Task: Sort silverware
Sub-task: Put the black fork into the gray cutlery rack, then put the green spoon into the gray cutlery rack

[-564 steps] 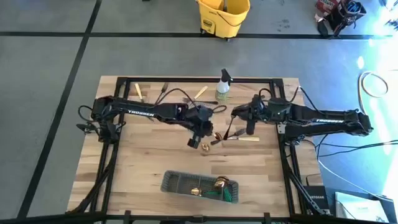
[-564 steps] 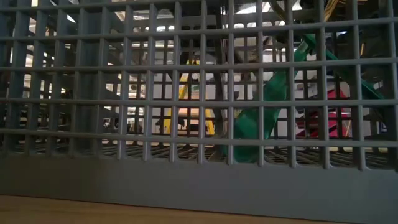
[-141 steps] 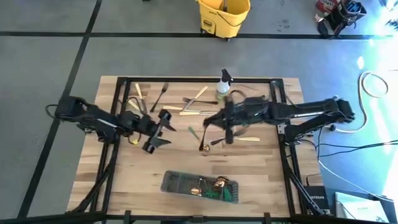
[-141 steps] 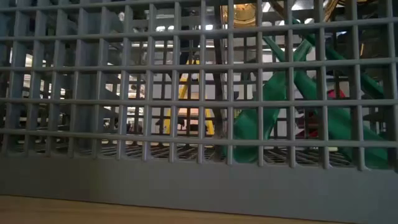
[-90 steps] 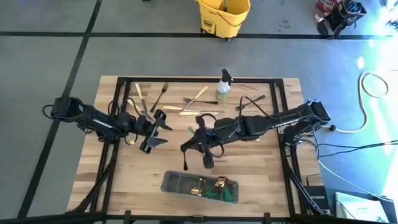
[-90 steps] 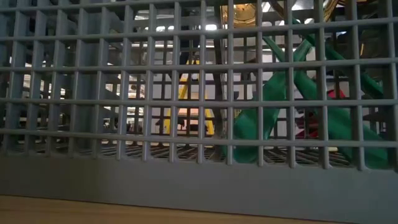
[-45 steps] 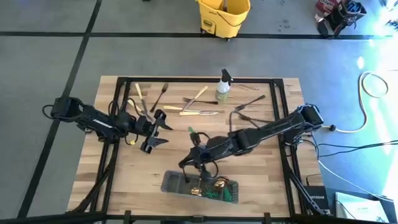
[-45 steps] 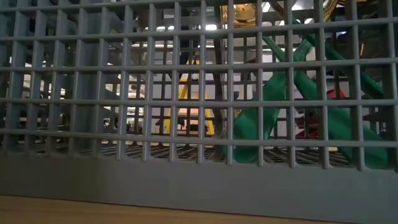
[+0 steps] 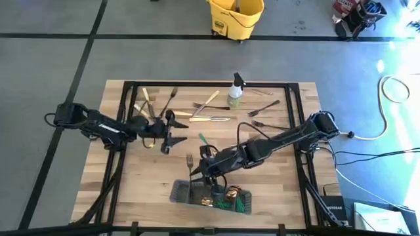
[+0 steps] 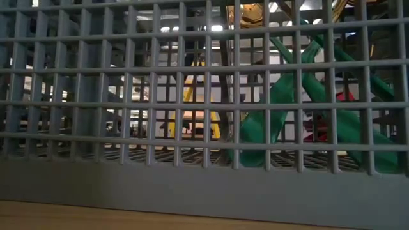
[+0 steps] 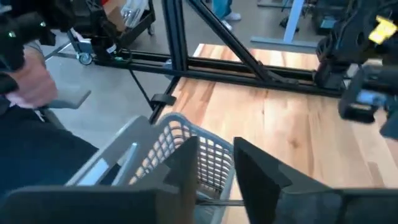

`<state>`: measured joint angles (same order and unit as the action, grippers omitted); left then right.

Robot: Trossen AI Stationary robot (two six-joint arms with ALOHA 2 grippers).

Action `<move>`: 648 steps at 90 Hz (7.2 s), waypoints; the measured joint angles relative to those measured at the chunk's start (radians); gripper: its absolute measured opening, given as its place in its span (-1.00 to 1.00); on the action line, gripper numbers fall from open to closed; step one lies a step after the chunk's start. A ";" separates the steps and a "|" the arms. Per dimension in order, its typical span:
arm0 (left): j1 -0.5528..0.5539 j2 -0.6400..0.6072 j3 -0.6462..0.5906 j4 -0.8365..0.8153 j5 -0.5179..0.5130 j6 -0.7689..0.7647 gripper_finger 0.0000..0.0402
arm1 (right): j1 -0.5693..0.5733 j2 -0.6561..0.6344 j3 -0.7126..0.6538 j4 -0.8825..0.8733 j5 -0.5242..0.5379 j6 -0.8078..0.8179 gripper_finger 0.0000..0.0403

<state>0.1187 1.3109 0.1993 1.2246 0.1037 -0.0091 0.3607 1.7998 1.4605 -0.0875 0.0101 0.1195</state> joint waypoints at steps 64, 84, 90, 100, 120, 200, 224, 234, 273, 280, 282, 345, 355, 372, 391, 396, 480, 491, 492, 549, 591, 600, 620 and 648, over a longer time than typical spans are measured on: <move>0.113 0.000 0.077 -0.210 0.046 -0.002 0.09 | -0.001 -0.136 0.001 -0.210 0.101 -0.040 -0.28; 0.108 0.000 0.077 -0.319 -0.013 -0.009 0.09 | -0.010 -0.166 0.000 -0.407 0.269 -0.057 -0.28; 0.122 0.000 0.083 -0.357 -0.065 -0.016 0.09 | -0.024 -0.169 0.000 -0.449 0.288 -0.045 -0.28; 0.168 0.000 0.195 -0.632 -0.048 -0.028 0.09 | -0.037 -0.168 0.000 -0.510 0.288 -0.010 -0.28; 0.174 0.087 0.424 -0.873 -0.011 0.110 0.09 | -0.032 -0.182 -0.044 -0.610 0.323 0.040 -0.28; 0.093 0.577 0.903 -1.338 0.544 0.757 -0.05 | -0.029 -0.547 -0.416 -0.505 0.154 -0.093 -0.28; 0.043 0.720 0.994 -1.337 0.414 0.798 -0.17 | -0.028 -0.565 -0.421 -0.499 0.146 -0.085 -0.28; 0.046 0.747 1.009 -1.347 0.410 0.805 -0.17 | -0.028 -0.566 -0.421 -0.498 0.141 -0.077 -0.28; 0.068 0.759 1.008 -1.370 0.368 0.793 -0.49 | -0.028 -0.567 -0.421 -0.485 0.137 -0.091 -0.28; 0.068 0.761 1.009 -1.382 0.368 0.794 -0.65 | -0.028 -0.567 -0.421 -0.486 0.135 -0.093 -0.28; 0.068 0.762 1.009 -1.385 0.367 0.794 -0.70 | -0.028 -0.567 -0.421 -0.486 0.132 -0.094 -0.28; 0.005 0.479 1.003 -1.519 0.280 0.571 -1.00 | -0.031 -0.572 -0.336 -0.437 0.238 -0.156 -0.28; -0.003 0.394 1.004 -1.524 0.304 0.492 -1.00 | -0.035 -0.573 -0.328 -0.436 0.278 -0.266 -0.28; -0.005 0.278 1.005 -1.531 0.466 0.346 -1.00 | -0.034 -0.536 -0.328 -0.450 0.345 -0.606 -0.28; 0.007 0.234 1.031 -1.523 0.602 0.234 -1.00 | -0.034 -0.496 -0.328 -0.275 0.341 -0.843 -0.28; 0.012 0.234 1.037 -1.523 0.627 0.221 -1.00 | -0.034 -0.488 -0.328 -0.230 0.339 -0.870 -0.28; 0.054 0.234 1.038 -1.529 0.656 0.219 -1.00 | -0.073 -0.405 -0.328 -0.092 0.209 -0.932 -0.54; 0.054 0.234 1.038 -1.522 0.656 0.218 -1.00 | -0.073 -0.404 -0.328 -0.093 0.206 -0.931 -0.70; 0.053 0.234 1.038 -1.521 0.656 0.217 -1.00 | -0.073 -0.403 -0.328 -0.093 0.205 -0.931 -0.73; 0.063 0.234 1.038 -1.471 0.675 0.265 -0.54 | -0.074 -0.397 -0.329 -0.091 0.041 -0.806 -1.00; 0.210 -0.057 1.070 -1.557 0.615 0.340 0.07 | -0.219 -0.233 0.264 -0.813 -0.399 -0.594 -1.00; 0.217 -0.124 1.070 -1.629 0.549 0.385 0.07 | -0.246 -0.135 0.433 -0.980 -0.602 -0.531 -1.00; 0.229 -0.191 1.069 -1.707 0.505 0.387 0.07 | -0.242 0.029 0.770 -1.237 -0.826 -0.322 -1.00; 0.170 -0.179 1.067 -1.891 0.501 0.418 0.07 | -0.146 0.148 0.798 -1.240 -0.898 -0.093 -1.00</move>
<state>0.2887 1.1324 1.2660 -0.6666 0.6046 0.4085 0.2142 1.9480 2.2585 -1.3275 -0.8876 0.0262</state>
